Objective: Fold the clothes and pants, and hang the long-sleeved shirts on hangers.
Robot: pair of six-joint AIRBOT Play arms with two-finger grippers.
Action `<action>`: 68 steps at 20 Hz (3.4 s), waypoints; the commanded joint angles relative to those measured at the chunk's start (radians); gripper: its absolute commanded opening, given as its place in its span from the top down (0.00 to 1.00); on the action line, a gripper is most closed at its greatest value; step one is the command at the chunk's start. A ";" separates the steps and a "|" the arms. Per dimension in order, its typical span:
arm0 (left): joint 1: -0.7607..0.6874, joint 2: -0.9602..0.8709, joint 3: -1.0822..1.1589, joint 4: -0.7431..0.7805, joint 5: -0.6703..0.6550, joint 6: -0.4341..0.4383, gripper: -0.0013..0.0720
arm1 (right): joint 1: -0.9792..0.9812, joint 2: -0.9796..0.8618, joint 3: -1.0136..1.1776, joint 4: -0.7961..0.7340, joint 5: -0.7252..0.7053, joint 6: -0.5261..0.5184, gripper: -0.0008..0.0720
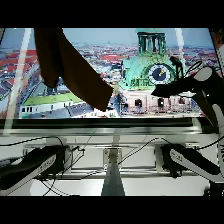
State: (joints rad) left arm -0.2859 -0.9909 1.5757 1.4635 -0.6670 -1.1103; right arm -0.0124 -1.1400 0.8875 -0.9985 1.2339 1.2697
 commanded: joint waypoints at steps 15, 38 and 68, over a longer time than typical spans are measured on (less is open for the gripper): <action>0.315 -0.004 -0.140 0.135 -0.480 -0.095 0.96 | 0.304 -0.336 0.166 0.208 -0.289 0.101 0.45; 0.435 -0.006 -0.419 0.069 -0.440 -0.094 0.95 | 0.430 -0.679 0.332 0.381 -0.217 0.031 0.43; 0.436 0.348 -0.419 0.071 -0.053 -0.134 0.96 | 0.258 -0.137 0.687 -0.080 -0.349 -0.034 0.97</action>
State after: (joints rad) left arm 0.1486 -0.7593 1.1564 1.5318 -0.9272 -1.2102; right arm 0.3012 -1.4528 1.5356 -1.0042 0.9112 1.2392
